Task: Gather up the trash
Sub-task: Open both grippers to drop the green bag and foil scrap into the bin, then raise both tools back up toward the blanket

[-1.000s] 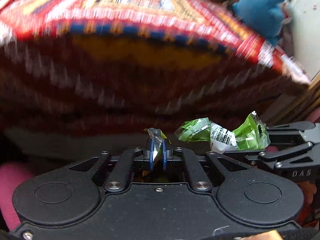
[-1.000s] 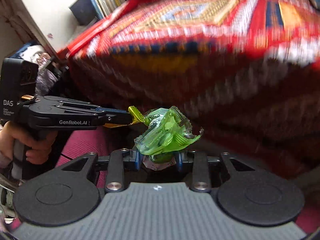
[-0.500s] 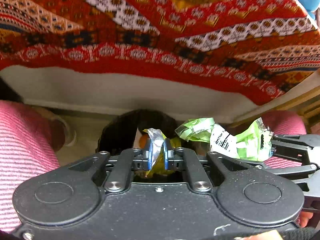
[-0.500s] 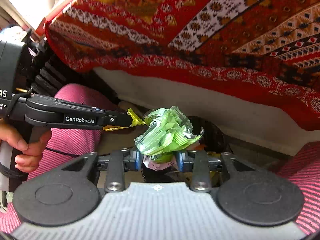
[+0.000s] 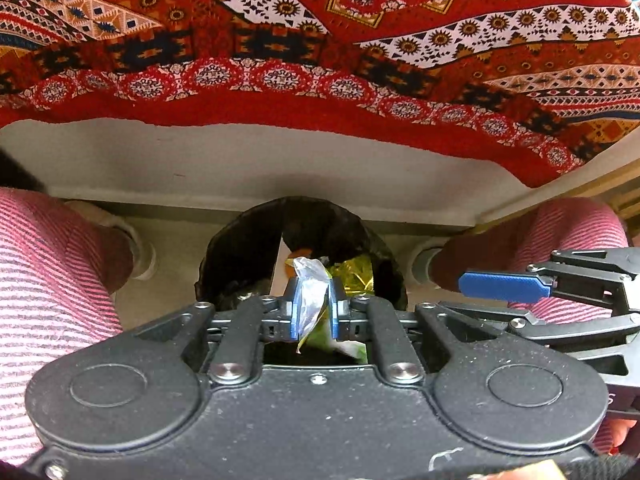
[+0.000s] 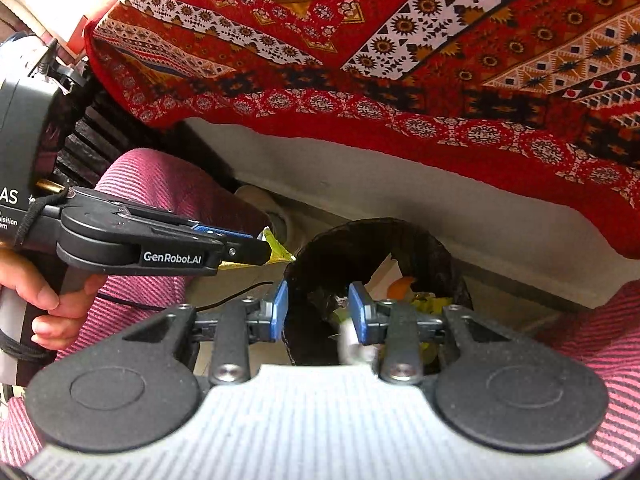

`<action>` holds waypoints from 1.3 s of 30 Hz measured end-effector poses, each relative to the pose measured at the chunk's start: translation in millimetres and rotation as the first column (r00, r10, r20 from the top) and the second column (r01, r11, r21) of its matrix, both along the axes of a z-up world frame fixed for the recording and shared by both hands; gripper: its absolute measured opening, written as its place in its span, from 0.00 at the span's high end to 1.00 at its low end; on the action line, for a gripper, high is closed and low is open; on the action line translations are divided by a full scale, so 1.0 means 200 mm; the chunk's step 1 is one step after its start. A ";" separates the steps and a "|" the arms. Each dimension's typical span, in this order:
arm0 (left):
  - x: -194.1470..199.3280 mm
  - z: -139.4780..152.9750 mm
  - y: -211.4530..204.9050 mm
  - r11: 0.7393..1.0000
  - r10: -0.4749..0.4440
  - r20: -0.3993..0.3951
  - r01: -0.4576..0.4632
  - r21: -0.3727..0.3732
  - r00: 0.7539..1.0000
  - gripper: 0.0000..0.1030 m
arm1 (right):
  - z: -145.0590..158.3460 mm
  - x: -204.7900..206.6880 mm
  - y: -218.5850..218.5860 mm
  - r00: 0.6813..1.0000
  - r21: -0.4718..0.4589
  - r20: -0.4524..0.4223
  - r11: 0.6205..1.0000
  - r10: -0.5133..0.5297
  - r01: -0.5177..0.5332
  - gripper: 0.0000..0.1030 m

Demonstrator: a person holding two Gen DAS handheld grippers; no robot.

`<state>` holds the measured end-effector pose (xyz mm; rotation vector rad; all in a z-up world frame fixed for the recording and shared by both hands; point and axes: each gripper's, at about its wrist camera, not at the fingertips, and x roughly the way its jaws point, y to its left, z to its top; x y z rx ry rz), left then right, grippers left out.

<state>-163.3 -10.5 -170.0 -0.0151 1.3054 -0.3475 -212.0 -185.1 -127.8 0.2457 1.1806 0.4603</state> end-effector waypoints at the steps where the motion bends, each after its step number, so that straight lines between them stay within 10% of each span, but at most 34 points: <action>1: 0.00 0.00 0.00 1.000 0.000 -0.002 0.000 0.001 1.000 0.88 | 0.00 0.00 0.00 1.000 -0.001 0.000 1.000 0.000 0.000 0.61; 11: 0.01 -0.01 -0.01 1.000 0.001 -0.001 -0.001 0.009 1.000 0.81 | -0.01 0.02 0.02 1.000 0.003 -0.001 1.000 -0.011 0.011 0.61; 14: 0.01 -0.01 0.00 1.000 0.010 0.007 -0.011 0.018 1.000 0.60 | -0.01 0.01 0.01 1.000 0.003 0.000 1.000 -0.017 0.017 0.61; 27: 0.03 -0.02 0.00 1.000 0.013 0.003 -0.013 0.016 1.000 0.22 | 0.00 0.02 -0.01 0.999 -0.001 0.004 0.999 -0.050 0.050 0.43; 39: 0.02 0.07 -0.01 1.000 -0.003 0.039 0.003 0.009 0.999 0.20 | 0.05 0.03 -0.03 0.997 -0.021 0.038 0.998 -0.062 0.063 0.34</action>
